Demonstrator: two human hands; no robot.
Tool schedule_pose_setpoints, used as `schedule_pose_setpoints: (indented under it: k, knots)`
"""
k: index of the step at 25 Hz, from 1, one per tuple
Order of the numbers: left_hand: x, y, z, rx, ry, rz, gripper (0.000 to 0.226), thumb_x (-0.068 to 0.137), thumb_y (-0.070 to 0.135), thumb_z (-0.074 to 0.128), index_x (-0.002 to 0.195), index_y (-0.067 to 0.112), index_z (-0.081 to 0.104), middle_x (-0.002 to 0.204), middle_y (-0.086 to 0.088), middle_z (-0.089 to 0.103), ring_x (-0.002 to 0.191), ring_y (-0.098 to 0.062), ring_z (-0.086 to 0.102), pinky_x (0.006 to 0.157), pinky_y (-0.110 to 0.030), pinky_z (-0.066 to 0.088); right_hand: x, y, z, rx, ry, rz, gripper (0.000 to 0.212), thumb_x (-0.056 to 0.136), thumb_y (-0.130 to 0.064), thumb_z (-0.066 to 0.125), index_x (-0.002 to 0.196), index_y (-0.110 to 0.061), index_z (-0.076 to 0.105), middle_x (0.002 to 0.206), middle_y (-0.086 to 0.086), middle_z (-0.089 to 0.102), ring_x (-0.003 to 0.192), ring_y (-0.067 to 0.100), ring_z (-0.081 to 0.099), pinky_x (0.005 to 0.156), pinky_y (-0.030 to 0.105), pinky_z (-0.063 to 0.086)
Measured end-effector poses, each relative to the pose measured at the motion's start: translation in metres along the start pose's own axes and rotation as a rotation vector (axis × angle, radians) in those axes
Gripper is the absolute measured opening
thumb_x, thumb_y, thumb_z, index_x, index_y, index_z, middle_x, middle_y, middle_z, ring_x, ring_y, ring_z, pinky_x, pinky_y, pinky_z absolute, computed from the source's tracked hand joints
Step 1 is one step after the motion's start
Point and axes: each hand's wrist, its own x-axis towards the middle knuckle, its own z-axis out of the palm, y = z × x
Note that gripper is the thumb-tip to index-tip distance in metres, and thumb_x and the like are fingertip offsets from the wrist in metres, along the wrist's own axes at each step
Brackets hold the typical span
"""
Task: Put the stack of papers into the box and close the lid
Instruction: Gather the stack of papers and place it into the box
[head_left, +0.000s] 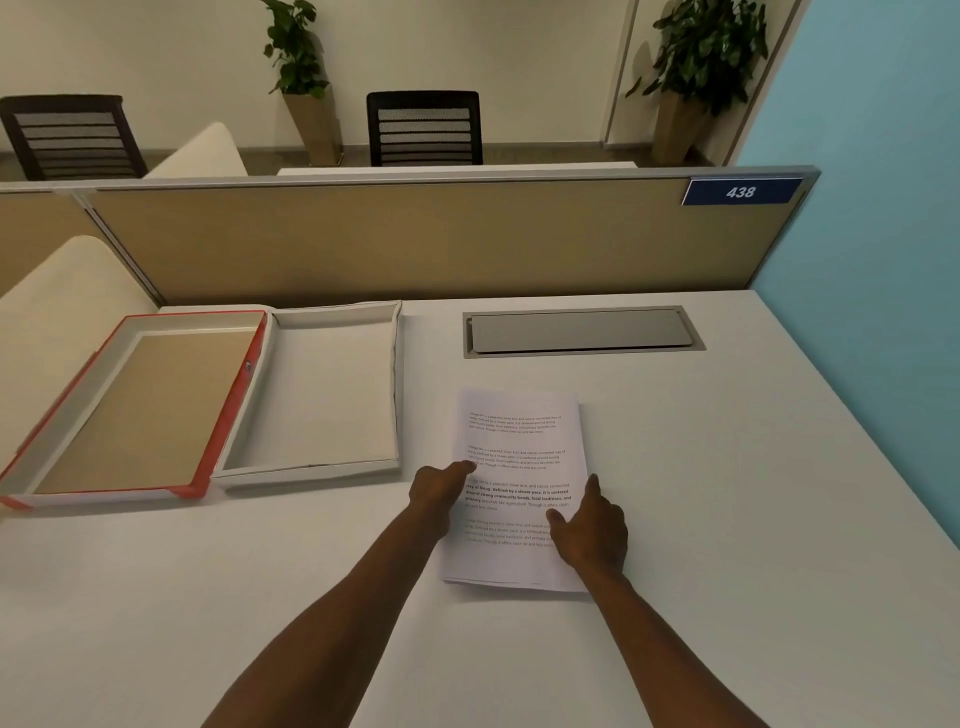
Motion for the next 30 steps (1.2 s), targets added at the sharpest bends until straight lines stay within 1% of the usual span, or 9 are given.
schedule_pose_setpoints:
  k: [3, 7, 11, 18, 22, 24, 27, 28, 30]
  knots:
    - [-0.002, 0.003, 0.001, 0.012, -0.048, 0.044, 0.043, 0.086, 0.030, 0.076, 0.116, 0.004, 0.061, 0.116, -0.016, 0.070, 0.104, -0.036, 0.068, 0.098, -0.053, 0.055, 0.000, 0.001, 0.000, 0.012, 0.000, 0.005, 0.090, 0.090, -0.045, 0.069, 0.158, -0.011, 0.021, 0.144, 0.012, 0.055, 0.132, 0.032, 0.052, 0.102, 0.042, 0.051]
    - [-0.006, 0.007, 0.006, 0.045, -0.094, 0.092, 0.040, 0.084, 0.032, 0.078, 0.105, 0.013, 0.050, 0.109, -0.013, 0.069, 0.095, -0.032, 0.071, 0.091, -0.052, 0.059, 0.000, 0.001, 0.001, 0.017, 0.015, 0.011, 0.090, 0.090, -0.046, 0.069, 0.158, -0.012, 0.021, 0.144, 0.012, 0.055, 0.132, 0.031, 0.052, 0.102, 0.042, 0.051]
    - [-0.008, 0.012, 0.012, 0.194, -0.027, 0.188, 0.039, 0.083, 0.033, 0.078, 0.103, 0.015, 0.049, 0.106, -0.010, 0.070, 0.090, -0.030, 0.074, 0.087, -0.049, 0.062, 0.000, 0.002, 0.002, 0.027, 0.023, 0.009, 0.089, 0.090, -0.046, 0.069, 0.158, -0.012, 0.022, 0.144, 0.012, 0.054, 0.132, 0.030, 0.053, 0.102, 0.041, 0.051]
    - [-0.008, 0.011, 0.007, 0.199, -0.020, 0.221, 0.041, 0.082, 0.035, 0.078, 0.106, 0.018, 0.050, 0.109, -0.011, 0.071, 0.091, -0.032, 0.074, 0.091, -0.053, 0.060, 0.000, 0.002, 0.001, 0.020, 0.022, -0.001, 0.088, 0.091, -0.045, 0.068, 0.158, -0.011, 0.022, 0.145, 0.012, 0.054, 0.133, 0.030, 0.051, 0.103, 0.041, 0.050]
    - [-0.007, 0.013, 0.002, 0.133, 0.010, 0.239, 0.053, 0.083, 0.029, 0.080, 0.121, 0.020, 0.043, 0.114, -0.011, 0.066, 0.086, -0.026, 0.071, 0.086, -0.048, 0.062, -0.003, 0.002, 0.001, 0.035, 0.023, -0.001, 0.087, 0.091, -0.045, 0.068, 0.158, -0.012, 0.024, 0.144, 0.012, 0.055, 0.132, 0.030, 0.052, 0.102, 0.041, 0.051]
    - [-0.004, 0.019, -0.001, 0.086, -0.038, 0.165, 0.061, 0.081, 0.028, 0.082, 0.125, 0.015, 0.042, 0.118, -0.014, 0.064, 0.098, -0.034, 0.071, 0.090, -0.052, 0.060, -0.003, 0.002, 0.000, 0.042, 0.021, -0.005, 0.086, 0.090, -0.045, 0.068, 0.157, -0.012, 0.025, 0.143, 0.012, 0.055, 0.132, 0.030, 0.052, 0.102, 0.041, 0.051]
    - [0.000, 0.030, -0.004, 0.070, -0.260, 0.056, 0.049, 0.082, 0.026, 0.081, 0.119, 0.001, 0.059, 0.119, -0.022, 0.070, 0.103, -0.039, 0.071, 0.094, -0.056, 0.057, -0.003, 0.002, -0.001, 0.038, 0.030, 0.010, 0.086, 0.090, -0.046, 0.068, 0.157, -0.014, 0.025, 0.142, 0.011, 0.056, 0.131, 0.029, 0.053, 0.101, 0.039, 0.052]
    - [0.001, 0.032, -0.003, 0.083, -0.305, 0.068, 0.045, 0.084, 0.023, 0.080, 0.119, 0.001, 0.061, 0.120, -0.023, 0.070, 0.102, -0.039, 0.071, 0.095, -0.056, 0.057, -0.003, 0.002, 0.000, 0.042, 0.026, 0.015, 0.086, 0.090, -0.047, 0.068, 0.157, -0.014, 0.025, 0.141, 0.011, 0.057, 0.130, 0.028, 0.054, 0.101, 0.039, 0.052]
    - [0.003, 0.029, 0.003, 0.123, -0.287, 0.129, 0.033, 0.088, 0.020, 0.076, 0.113, 0.004, 0.063, 0.120, -0.021, 0.071, 0.099, -0.036, 0.072, 0.094, -0.055, 0.057, -0.003, 0.003, 0.001, 0.058, 0.011, 0.019, 0.087, 0.089, -0.048, 0.069, 0.157, -0.015, 0.025, 0.139, 0.011, 0.057, 0.128, 0.028, 0.056, 0.100, 0.039, 0.053]
